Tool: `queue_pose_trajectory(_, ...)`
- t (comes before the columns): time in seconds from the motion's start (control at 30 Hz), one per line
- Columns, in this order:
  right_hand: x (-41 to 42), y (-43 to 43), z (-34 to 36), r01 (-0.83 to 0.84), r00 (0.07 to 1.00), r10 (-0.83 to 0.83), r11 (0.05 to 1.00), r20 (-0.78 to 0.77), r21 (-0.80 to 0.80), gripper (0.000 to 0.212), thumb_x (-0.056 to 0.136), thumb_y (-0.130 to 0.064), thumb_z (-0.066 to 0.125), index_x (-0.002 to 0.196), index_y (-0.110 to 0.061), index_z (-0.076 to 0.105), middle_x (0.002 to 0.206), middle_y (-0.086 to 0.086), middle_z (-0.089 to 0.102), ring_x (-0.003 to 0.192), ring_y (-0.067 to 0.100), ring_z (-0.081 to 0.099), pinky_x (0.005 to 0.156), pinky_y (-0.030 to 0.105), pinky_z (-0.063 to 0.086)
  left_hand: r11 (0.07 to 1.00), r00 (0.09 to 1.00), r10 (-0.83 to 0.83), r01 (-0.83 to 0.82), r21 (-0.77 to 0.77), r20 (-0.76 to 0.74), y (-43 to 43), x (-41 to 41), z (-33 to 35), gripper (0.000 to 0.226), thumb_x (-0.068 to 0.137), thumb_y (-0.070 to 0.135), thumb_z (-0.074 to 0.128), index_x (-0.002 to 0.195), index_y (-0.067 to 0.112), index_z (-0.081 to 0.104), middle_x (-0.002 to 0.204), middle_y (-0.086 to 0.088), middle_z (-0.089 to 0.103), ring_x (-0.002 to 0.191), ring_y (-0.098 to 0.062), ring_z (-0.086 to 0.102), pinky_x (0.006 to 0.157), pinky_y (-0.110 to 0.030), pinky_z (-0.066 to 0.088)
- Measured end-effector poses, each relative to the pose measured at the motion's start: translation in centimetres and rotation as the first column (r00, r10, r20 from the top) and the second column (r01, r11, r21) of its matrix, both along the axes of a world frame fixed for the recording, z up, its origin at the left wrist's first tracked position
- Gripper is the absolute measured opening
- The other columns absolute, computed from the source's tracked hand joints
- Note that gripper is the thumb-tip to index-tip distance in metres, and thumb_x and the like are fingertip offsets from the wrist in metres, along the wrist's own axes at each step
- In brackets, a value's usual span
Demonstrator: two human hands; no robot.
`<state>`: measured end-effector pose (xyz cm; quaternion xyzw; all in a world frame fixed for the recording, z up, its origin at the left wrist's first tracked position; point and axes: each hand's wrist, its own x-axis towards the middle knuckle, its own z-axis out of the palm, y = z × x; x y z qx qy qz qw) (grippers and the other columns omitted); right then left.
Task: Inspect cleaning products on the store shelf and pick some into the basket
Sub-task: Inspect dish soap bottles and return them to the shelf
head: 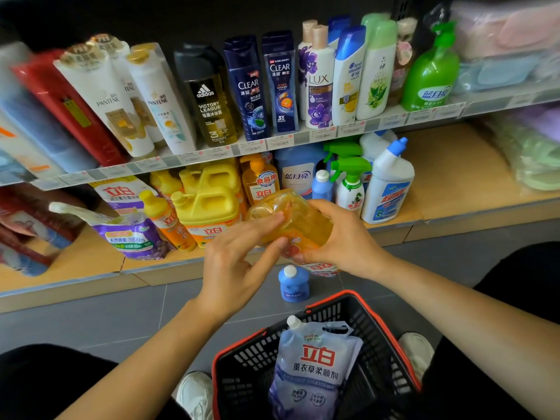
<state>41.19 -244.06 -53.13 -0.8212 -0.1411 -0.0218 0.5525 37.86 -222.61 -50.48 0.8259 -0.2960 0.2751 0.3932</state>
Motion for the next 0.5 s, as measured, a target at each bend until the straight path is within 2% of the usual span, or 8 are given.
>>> queue_pose_trajectory(0.1, 0.1, 0.0, 0.0, -0.004, 1.000, 0.004, 1.000, 0.005, -0.004, 0.073, 0.059, -0.035, 0.097, 0.123, -0.027, 0.063, 0.109, -0.011, 0.072, 0.102, 0.005, 0.068, 0.089, 0.037, 0.056, 0.992, 0.986, 0.098, -0.107, -0.067, -0.136, 0.2, 0.5, 0.7, 0.025, 0.088, 0.038, 0.074, 0.094, 0.014, 0.078, 0.097, 0.004, 0.073, 0.097, -0.016, 0.067, 0.082, -0.034, 0.053)
queue_pose_trajectory(0.2, 0.3, -0.2, 0.1, -0.025, 1.000, 0.025, 1.000, 0.015, -0.016, 0.075, 0.059, -0.037, 0.096, 0.126, -0.029, 0.062, 0.111, -0.014, 0.071, 0.105, 0.004, 0.067, 0.090, 0.034, 0.056, 0.980, 0.911, 0.110, -0.165, -0.108, -0.397, 0.3, 1.2, 0.8, 0.036, 0.077, 0.055, 0.073, 0.092, 0.023, 0.071, 0.105, 0.004, 0.059, 0.109, -0.017, 0.055, 0.091, -0.028, 0.046)
queue_pose_trajectory(0.27, 0.4, -0.2, 0.1, -0.037, 0.999, 0.038, 0.998, 0.017, -0.042, 0.079, 0.059, -0.037, 0.096, 0.129, -0.029, 0.060, 0.115, -0.011, 0.071, 0.109, 0.006, 0.066, 0.093, 0.038, 0.055, 0.960, 0.834, 0.028, -0.176, -0.218, -0.551, 0.1, 1.5, 0.6, 0.044, 0.070, 0.059, 0.073, 0.093, 0.022, 0.067, 0.110, -0.002, 0.051, 0.112, -0.019, 0.054, 0.088, -0.030, 0.050)
queue_pose_trajectory(0.33, 0.4, -0.3, 0.0, -0.044, 0.998, 0.047, 0.994, 0.033, -0.097, 0.086, 0.058, -0.040, 0.096, 0.133, -0.030, 0.057, 0.119, -0.012, 0.069, 0.112, 0.005, 0.064, 0.095, 0.040, 0.054, 0.930, 0.786, -0.003, -0.226, -0.291, -0.619, -0.1, 1.6, 0.3, 0.045, 0.067, 0.061, 0.073, 0.091, 0.024, 0.065, 0.114, -0.010, 0.050, 0.110, -0.024, 0.055, 0.083, -0.029, 0.053)
queue_pose_trajectory(0.43, 0.4, -0.3, -0.1, -0.060, 0.996, 0.069, 0.986, 0.055, -0.154, 0.090, 0.057, -0.042, 0.095, 0.137, -0.032, 0.055, 0.121, -0.015, 0.067, 0.114, 0.005, 0.063, 0.095, 0.039, 0.054, 0.893, 0.738, -0.027, -0.285, -0.348, -0.674, -0.3, 1.7, -0.1, 0.041, 0.067, 0.057, 0.079, 0.085, 0.025, 0.061, 0.116, -0.025, 0.056, 0.110, -0.041, 0.057, 0.086, -0.054, 0.053)
queue_pose_trajectory(0.5, 0.4, -0.4, -0.1, -0.048, 0.996, 0.060, 0.985, 0.067, -0.165, 0.090, 0.055, -0.044, 0.095, 0.135, -0.035, 0.054, 0.121, -0.017, 0.067, 0.113, 0.002, 0.062, 0.095, 0.037, 0.054, 0.872, 0.725, -0.051, -0.302, -0.384, -0.686, -0.3, 1.9, -0.2, 0.041, 0.072, 0.049, 0.085, 0.086, 0.020, 0.061, 0.113, -0.027, 0.061, 0.107, -0.043, 0.060, 0.083, -0.055, 0.054)
